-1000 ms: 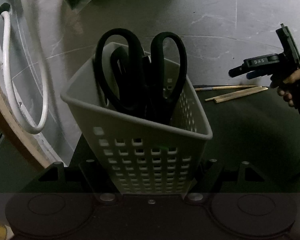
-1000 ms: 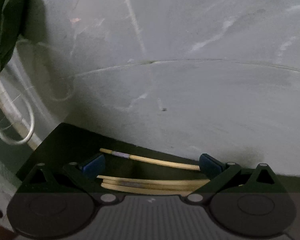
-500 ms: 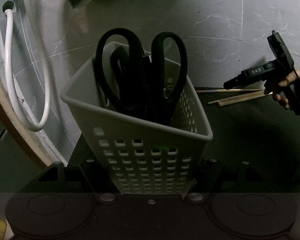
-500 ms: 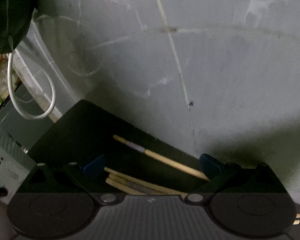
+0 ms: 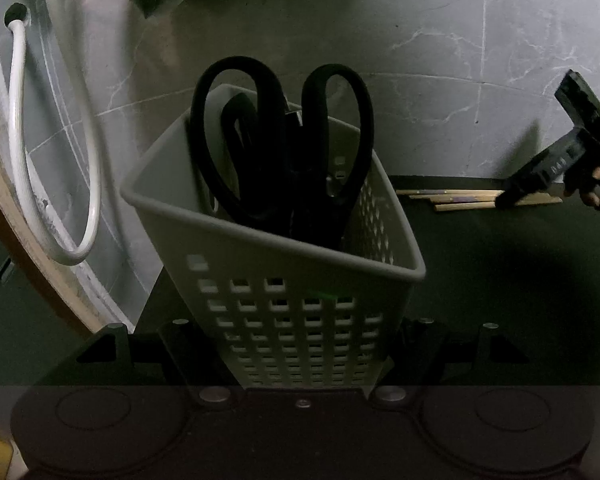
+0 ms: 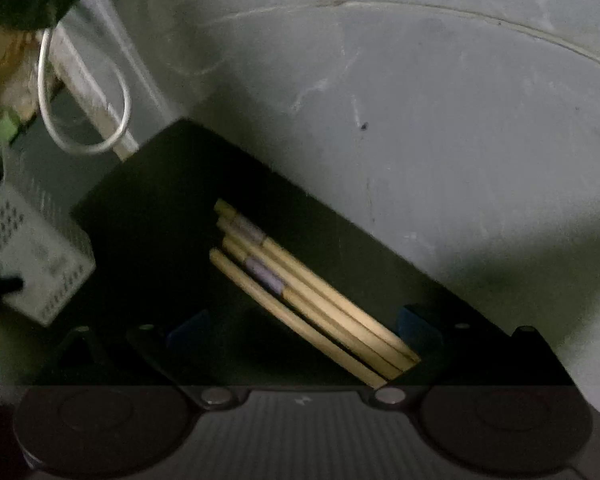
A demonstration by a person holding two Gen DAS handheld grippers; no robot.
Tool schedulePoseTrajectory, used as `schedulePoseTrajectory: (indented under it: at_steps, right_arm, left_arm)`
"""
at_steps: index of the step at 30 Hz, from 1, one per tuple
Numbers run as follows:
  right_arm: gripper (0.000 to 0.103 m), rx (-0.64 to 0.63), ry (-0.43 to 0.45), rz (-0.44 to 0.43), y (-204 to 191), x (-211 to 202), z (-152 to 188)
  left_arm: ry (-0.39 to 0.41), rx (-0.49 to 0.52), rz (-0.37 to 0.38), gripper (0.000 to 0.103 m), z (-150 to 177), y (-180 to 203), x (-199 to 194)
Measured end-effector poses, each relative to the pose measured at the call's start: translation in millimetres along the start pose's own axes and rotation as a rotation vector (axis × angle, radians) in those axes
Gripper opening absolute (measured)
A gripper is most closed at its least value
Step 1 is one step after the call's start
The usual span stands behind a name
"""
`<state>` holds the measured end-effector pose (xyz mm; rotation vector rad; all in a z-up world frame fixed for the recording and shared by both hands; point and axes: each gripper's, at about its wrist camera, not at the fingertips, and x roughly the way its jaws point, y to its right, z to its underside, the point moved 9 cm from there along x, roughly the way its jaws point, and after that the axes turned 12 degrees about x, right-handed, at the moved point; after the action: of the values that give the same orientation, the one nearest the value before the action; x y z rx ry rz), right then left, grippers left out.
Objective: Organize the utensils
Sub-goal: 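Close the right tool on the chopsticks and stand them upright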
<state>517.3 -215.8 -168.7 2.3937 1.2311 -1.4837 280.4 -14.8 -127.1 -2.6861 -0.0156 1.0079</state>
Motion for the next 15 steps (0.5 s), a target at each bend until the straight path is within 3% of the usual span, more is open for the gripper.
schedulePoseTrajectory:
  at_steps: [6, 15]
  right_arm:
    - [0.093, -0.009, 0.006, 0.035, -9, -11, 21]
    - [0.067, 0.052, 0.066, 0.09, -34, -24, 56]
  left_arm:
    - [0.007, 0.013, 0.012, 0.077, 0, 0, 0]
    - [0.028, 0.051, 0.054, 0.077, 0, 0, 1]
